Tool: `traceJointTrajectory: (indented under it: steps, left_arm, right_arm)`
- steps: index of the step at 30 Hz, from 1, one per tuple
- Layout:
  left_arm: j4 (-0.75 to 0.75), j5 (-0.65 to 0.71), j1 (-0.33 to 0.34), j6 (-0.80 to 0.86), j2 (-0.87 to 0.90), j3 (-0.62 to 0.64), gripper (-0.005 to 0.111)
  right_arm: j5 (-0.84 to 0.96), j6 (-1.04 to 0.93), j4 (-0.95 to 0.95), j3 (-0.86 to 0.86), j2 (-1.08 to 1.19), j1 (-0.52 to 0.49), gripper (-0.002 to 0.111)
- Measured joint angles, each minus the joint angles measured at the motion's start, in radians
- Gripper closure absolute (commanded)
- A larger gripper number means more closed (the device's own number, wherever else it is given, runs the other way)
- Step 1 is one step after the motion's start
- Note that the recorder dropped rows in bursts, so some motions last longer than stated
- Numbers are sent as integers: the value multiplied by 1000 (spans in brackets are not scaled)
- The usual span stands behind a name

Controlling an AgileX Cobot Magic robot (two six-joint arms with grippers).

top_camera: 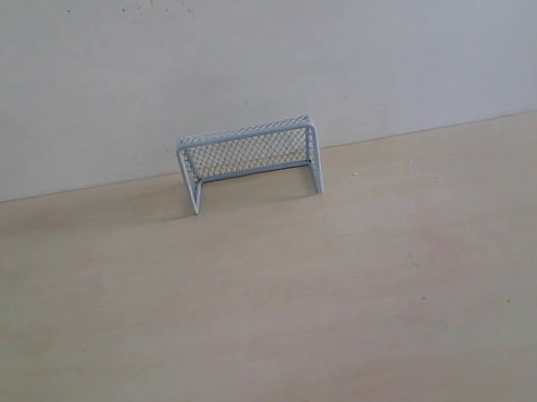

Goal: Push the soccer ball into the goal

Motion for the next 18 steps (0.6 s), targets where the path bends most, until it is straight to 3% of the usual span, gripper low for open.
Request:
traceJointTrajectory:
  steps: [3, 8, 12, 18]
  left_arm:
    - [317, 75, 0, -258, 0, 12, 102]
    - [806, 203, 0, -870, 0, 22, 102]
    - [975, 224, 0, -1141, 0, 22, 102]
    - [1125, 196, 16, -1331, 0, 87, 102]
  right_arm:
    - [0, 0, 0, 0, 0, 0, 109]
    - [0, 0, 0, 0, 0, 0, 109]
    - [0, 0, 0, 0, 0, 0, 109]
    - [0, 0, 0, 0, 0, 0, 109]
